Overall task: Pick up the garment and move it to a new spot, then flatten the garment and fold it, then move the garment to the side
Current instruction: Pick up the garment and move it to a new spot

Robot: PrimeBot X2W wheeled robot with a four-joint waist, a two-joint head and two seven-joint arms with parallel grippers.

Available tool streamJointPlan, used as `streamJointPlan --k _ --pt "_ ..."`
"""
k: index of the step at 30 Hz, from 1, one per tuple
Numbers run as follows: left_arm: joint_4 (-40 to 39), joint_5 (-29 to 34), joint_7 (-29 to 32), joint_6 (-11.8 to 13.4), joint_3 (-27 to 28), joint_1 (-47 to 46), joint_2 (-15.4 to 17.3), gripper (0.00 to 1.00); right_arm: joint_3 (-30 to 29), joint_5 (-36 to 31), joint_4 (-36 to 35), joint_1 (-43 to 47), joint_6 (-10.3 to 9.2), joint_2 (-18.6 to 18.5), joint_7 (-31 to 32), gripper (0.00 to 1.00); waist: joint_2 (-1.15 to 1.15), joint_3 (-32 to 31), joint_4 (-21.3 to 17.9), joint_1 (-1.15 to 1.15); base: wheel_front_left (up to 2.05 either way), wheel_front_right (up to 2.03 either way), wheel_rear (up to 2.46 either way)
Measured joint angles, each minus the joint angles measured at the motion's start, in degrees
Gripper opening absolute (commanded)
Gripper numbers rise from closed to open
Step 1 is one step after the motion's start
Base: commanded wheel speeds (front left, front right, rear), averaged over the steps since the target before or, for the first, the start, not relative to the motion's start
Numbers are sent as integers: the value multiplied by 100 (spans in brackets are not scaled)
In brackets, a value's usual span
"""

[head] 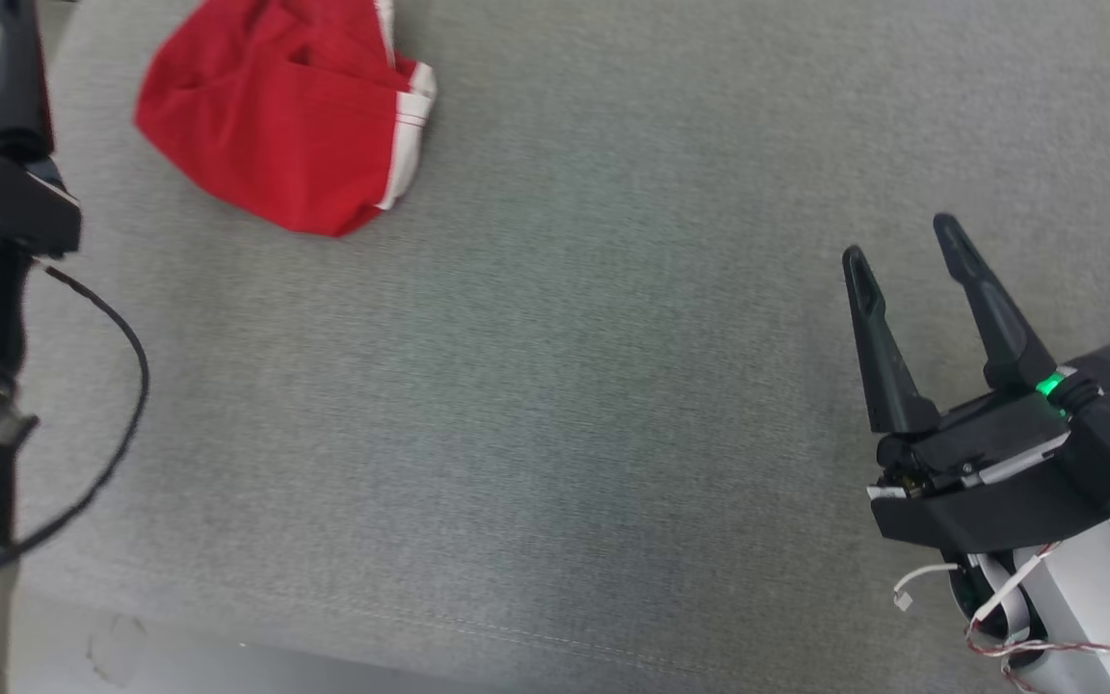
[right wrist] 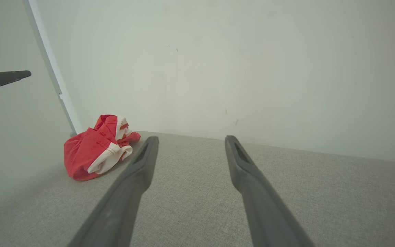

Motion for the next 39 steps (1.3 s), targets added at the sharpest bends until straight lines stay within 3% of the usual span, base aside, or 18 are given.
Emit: streamJointPlan --k 6,16,24,34,35,36,38,39 --pt "861 -633 523 -45 254 -666 332 100 27 -156 -157 -289 9 79 -1 100 0 281 -358 -1 0 0 0" --pt "1777 -855 1367 -54 25 -1022 991 100 29 -257 -210 -453 49 147 -1 100 0 656 -1029 0 0 0 0" --pt "2107 -1079 2067 -56 -438 -1066 1044 100 -85 -278 -240 -510 49 137 -1 100 0 906 -1353 0 0 0 0" --pt "2296 -1480 2931 -92 -866 -1117 1111 100 -153 -305 -213 -508 49 133 -1 100 -1 915 -1399 -1 0 0 0" --pt "2297 -1529 2992 -93 -899 -1117 1125 77 -155 -305 -215 -507 49 134 -1 100 -1 900 -1396 -1 0 0 0" --pt "2298 -1546 3058 -93 -945 -1118 1146 32 -159 -307 -204 -508 51 136 -1 100 -1 885 -1392 -1 0 0 0" --pt "2297 -1568 3114 -94 -981 -1118 1163 0 -163 -307 -192 -508 51 141 -1 100 -1 868 -1390 -1 0 0 0" --pt "2291 -1586 3163 -94 -1032 -1118 1178 0 -167 -307 -183 -508 52 142 -1 100 -1 849 -1388 -1 0 0 0"
